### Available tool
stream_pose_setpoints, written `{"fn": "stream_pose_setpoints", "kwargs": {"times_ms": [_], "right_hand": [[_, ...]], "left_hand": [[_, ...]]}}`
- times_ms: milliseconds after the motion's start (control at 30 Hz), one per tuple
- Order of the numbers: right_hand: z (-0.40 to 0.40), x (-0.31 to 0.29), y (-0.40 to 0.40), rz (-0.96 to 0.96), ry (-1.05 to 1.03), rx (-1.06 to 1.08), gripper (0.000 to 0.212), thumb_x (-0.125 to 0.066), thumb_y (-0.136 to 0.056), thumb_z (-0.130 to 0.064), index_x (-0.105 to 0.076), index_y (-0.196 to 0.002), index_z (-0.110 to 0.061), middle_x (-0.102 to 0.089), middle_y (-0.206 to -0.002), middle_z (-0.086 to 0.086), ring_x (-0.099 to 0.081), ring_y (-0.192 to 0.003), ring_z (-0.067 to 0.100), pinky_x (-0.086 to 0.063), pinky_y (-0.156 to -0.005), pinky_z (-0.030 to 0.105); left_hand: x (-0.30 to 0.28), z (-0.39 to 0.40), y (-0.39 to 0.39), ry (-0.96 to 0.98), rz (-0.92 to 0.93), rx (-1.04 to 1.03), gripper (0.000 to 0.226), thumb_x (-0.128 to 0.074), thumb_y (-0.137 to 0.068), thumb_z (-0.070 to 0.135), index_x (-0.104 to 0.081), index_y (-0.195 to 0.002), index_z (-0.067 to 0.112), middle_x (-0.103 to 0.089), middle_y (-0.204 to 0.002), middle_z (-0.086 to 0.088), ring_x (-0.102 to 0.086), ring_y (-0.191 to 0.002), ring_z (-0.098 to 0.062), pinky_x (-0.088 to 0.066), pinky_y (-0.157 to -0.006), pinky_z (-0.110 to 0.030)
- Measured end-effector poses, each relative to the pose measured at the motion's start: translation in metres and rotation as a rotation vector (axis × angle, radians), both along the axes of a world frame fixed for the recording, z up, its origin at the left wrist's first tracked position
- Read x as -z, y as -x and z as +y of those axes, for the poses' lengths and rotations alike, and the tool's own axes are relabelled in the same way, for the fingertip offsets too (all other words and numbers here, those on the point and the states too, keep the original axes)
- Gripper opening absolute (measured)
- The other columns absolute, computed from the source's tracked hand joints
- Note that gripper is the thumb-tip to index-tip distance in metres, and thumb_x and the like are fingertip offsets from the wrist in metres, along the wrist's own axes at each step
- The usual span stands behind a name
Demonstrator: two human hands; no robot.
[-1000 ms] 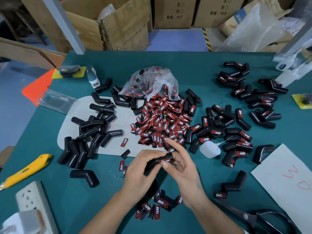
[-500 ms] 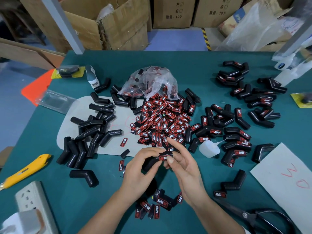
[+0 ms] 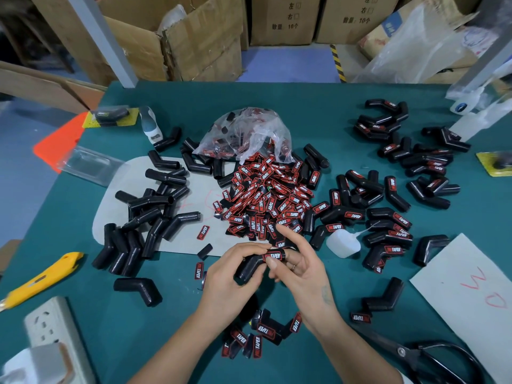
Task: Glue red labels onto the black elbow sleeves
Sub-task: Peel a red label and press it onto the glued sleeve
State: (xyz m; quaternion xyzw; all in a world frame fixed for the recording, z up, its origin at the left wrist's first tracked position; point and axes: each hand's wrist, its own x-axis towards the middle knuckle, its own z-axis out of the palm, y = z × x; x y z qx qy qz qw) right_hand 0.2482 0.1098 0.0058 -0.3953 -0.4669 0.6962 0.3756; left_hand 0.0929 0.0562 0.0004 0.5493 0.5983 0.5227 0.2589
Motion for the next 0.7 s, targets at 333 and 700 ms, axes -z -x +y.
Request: {"fn": "stream_pose_setpoints", "kwargs": {"times_ms": [333, 700], "right_hand": [[0.003, 0.0, -0.001, -0.017, -0.004, -0.011, 0.052, -0.068, -0.1, -0.006, -0.055, -0.147, -0.022, -0.077, -0.083, 0.011, -0.072, -0.078, 0.014, -0.053, -0.068, 0.022], [0.005, -0.001, -0.005, 0.024, -0.006, -0.081, 0.047, -0.052, -0.104, -0.024, -0.051, -0.151, -0.023, -0.078, -0.092, 0.017, -0.075, -0.09, 0.022, -0.051, -0.071, 0.023]], "left_hand": [[-0.006, 0.0, 0.003, 0.186, -0.11, -0.02, 0.026, -0.072, -0.088, 0.027, -0.069, -0.11, 0.041, -0.077, -0.111, 0.018, -0.073, -0.107, -0.007, -0.051, -0.095, -0.016], [-0.004, 0.005, 0.01, 0.254, -0.211, -0.016, 0.024, -0.072, -0.089, 0.025, -0.07, -0.107, 0.041, -0.076, -0.107, 0.014, -0.071, -0.104, -0.009, -0.05, -0.092, -0.014]]}}
